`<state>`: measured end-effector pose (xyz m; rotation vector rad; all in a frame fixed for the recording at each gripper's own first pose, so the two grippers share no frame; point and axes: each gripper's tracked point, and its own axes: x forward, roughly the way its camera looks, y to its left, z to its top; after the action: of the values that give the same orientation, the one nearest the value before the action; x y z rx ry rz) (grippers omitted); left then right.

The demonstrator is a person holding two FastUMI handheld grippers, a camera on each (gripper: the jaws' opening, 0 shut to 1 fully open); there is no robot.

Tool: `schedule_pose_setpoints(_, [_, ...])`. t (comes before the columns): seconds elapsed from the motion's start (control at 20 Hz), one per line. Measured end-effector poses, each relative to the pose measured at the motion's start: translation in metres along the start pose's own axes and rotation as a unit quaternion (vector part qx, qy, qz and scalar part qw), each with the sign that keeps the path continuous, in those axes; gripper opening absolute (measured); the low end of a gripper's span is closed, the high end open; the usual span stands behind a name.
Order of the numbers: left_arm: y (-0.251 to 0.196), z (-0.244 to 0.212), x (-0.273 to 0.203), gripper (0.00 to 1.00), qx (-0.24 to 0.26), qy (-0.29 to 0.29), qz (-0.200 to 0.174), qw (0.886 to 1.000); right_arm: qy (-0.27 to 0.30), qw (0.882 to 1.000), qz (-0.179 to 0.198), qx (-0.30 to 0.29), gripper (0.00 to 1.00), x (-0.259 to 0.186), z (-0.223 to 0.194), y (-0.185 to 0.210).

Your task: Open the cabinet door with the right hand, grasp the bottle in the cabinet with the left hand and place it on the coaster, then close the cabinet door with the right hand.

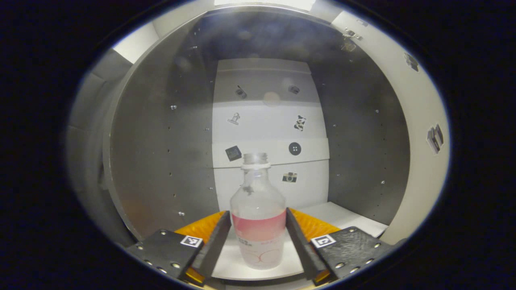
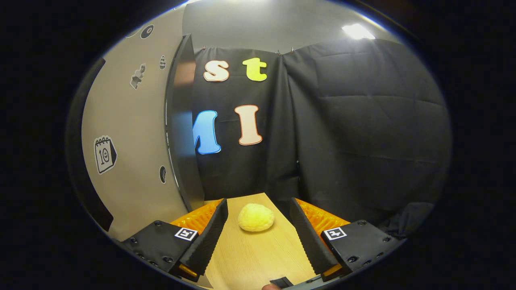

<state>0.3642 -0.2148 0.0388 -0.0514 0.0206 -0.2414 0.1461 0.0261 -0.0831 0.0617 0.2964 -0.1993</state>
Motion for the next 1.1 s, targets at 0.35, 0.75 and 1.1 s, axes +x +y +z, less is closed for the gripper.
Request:
schedule_pose_setpoints(0.35, [-0.007, 0.007, -0.023, 0.73, -0.01, -0.001, -0.017, 1.0, -0.011, 1.0, 0.004, 0.004, 0.98, -0.001, 0.003, 0.005])
schedule_pose_setpoints(0.75, [0.011, 0.023, -0.106, 0.72, -0.016, -0.026, 0.015, 0.999, -0.013, 0.999, 0.041, -0.001, 0.98, -0.022, 0.001, -0.007])
schedule_pose_setpoints(1.1, [0.044, 0.008, -0.194, 0.72, -0.02, -0.036, 0.063, 0.997, -0.013, 0.998, 0.063, -0.003, 0.93, -0.041, -0.008, -0.011])
